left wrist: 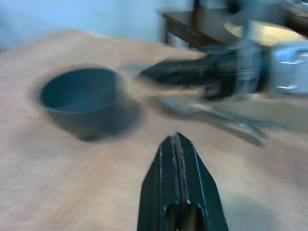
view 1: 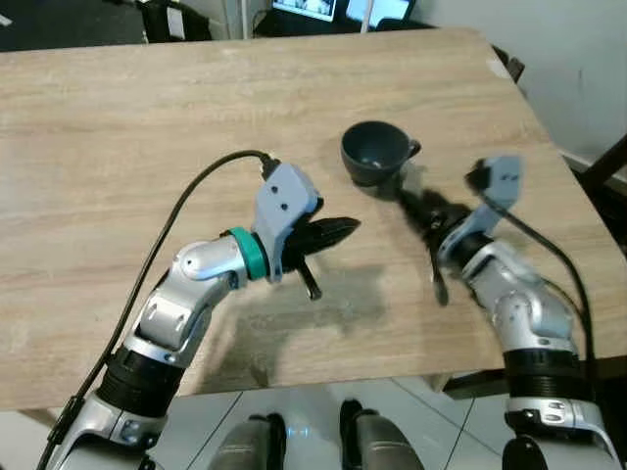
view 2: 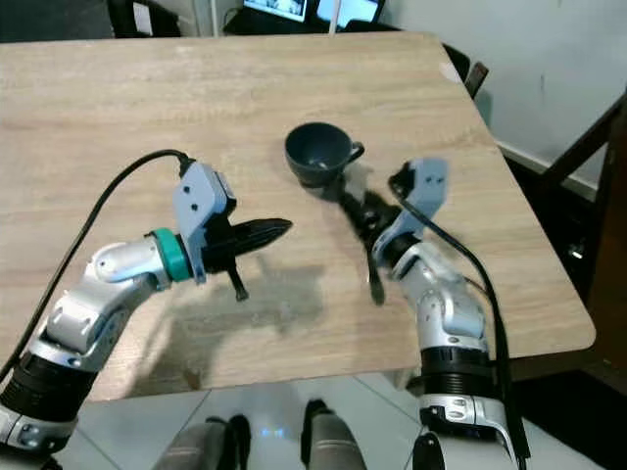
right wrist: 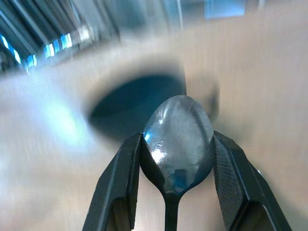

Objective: Setting the table

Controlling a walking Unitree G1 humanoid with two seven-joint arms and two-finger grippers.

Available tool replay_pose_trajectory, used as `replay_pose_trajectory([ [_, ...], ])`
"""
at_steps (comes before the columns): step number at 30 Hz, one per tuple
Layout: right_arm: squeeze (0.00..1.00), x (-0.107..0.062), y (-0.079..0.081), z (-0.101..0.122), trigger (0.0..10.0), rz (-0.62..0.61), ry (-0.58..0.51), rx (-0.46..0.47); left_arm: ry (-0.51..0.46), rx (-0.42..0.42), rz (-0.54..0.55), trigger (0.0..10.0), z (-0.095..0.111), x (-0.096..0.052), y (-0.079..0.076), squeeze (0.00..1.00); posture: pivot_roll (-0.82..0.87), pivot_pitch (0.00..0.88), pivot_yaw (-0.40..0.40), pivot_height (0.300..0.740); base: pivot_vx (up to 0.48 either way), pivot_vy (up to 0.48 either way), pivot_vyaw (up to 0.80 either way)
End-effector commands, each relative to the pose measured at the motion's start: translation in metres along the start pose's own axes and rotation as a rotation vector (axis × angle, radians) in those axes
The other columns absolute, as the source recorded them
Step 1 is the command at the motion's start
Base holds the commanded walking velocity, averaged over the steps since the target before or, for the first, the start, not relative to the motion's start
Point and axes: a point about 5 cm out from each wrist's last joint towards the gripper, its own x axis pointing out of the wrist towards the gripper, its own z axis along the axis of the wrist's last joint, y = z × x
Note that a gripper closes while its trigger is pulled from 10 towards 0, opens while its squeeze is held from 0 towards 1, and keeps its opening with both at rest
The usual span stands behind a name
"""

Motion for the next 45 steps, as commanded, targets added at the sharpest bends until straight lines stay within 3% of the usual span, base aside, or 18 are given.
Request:
replay_pose_trajectory([
  [1, 0.00, -0.006, 0.005, 0.014, 10.0, -0.007, -0.089, -0.022, -0.034, -0.012, 0.094, 10.0, 0.009, -0.009, 0.010, 0.00, -0.04, 0.176, 0.091, 0.740, 0.000, 0.000, 0.00],
  [3, 0.00, -0.009, 0.009, 0.020, 10.0, -0.011, -0.125, -0.013, -0.064, -0.010, 0.163, 10.0, 0.017, -0.016, 0.019, 0.00, -0.04, 0.180, 0.093, 0.740, 0.000, 0.000, 0.00],
  [10, 0.00, -0.011, 0.015, 0.027, 10.0, 0.004, -0.142, 0.002, -0.068, 0.002, 0.211, 10.0, 0.022, -0.023, 0.028, 0.00, -0.04, 0.182, 0.097, 0.740, 0.000, 0.000, 0.00],
  [16, 0.00, -0.007, 0.022, 0.030, 10.0, 0.009, -0.174, 0.036, -0.095, 0.006, 0.222, 10.0, 0.027, -0.019, 0.027, 0.00, -0.04, 0.180, 0.095, 0.740, 0.000, 0.000, 0.00],
  [18, 0.00, -0.002, 0.031, 0.036, 10.0, -0.015, -0.264, 0.100, -0.120, 0.007, 0.240, 10.0, 0.028, -0.013, 0.023, 0.00, -0.04, 0.180, 0.098, 0.740, 0.000, 0.000, 0.00],
  [20, 0.00, -0.002, 0.031, 0.036, 10.0, -0.015, -0.264, 0.100, -0.120, 0.007, 0.240, 10.0, 0.028, -0.013, 0.023, 0.00, -0.04, 0.180, 0.098, 0.740, 0.000, 0.000, 0.00],
  [21, 0.00, -0.003, 0.044, 0.039, 10.0, -0.039, -0.329, 0.052, -0.123, -0.009, 0.292, 10.0, 0.025, -0.011, 0.019, 0.00, -0.04, 0.183, 0.108, 0.740, 0.000, 0.000, 0.00],
  [25, 0.00, -0.005, 0.051, 0.036, 10.0, -0.061, -0.340, 0.024, -0.108, -0.025, 0.343, 10.0, 0.020, -0.013, 0.019, 0.00, -0.04, 0.184, 0.108, 0.740, 0.000, 0.000, 0.00],
  [36, 0.00, -0.021, 0.047, 0.021, 10.0, -0.171, -0.296, -0.087, -0.003, -0.051, 0.521, 10.0, -0.008, -0.030, 0.025, 0.00, -0.05, 0.180, 0.110, 0.740, 0.000, 0.000, 0.00],
  [39, 0.00, -0.023, 0.048, 0.024, 10.0, -0.173, -0.313, -0.101, 0.005, -0.053, 0.532, 10.0, -0.011, -0.032, 0.024, 0.00, -0.05, 0.174, 0.110, 0.740, 0.000, 0.000, 0.00],
  [41, 0.00, -0.021, 0.058, 0.041, 10.0, -0.134, -0.387, -0.125, 0.001, -0.053, 0.550, 10.0, -0.012, -0.031, 0.023, 0.00, -0.05, 0.166, 0.111, 0.740, 0.000, 0.000, 0.00],
  [45, 0.00, -0.018, 0.059, 0.035, 10.0, -0.128, -0.369, -0.183, -0.007, -0.043, 0.559, 10.0, -0.010, -0.027, 0.023, 0.00, -0.04, 0.164, 0.104, 0.740, 0.000, 0.000, 0.00],
])
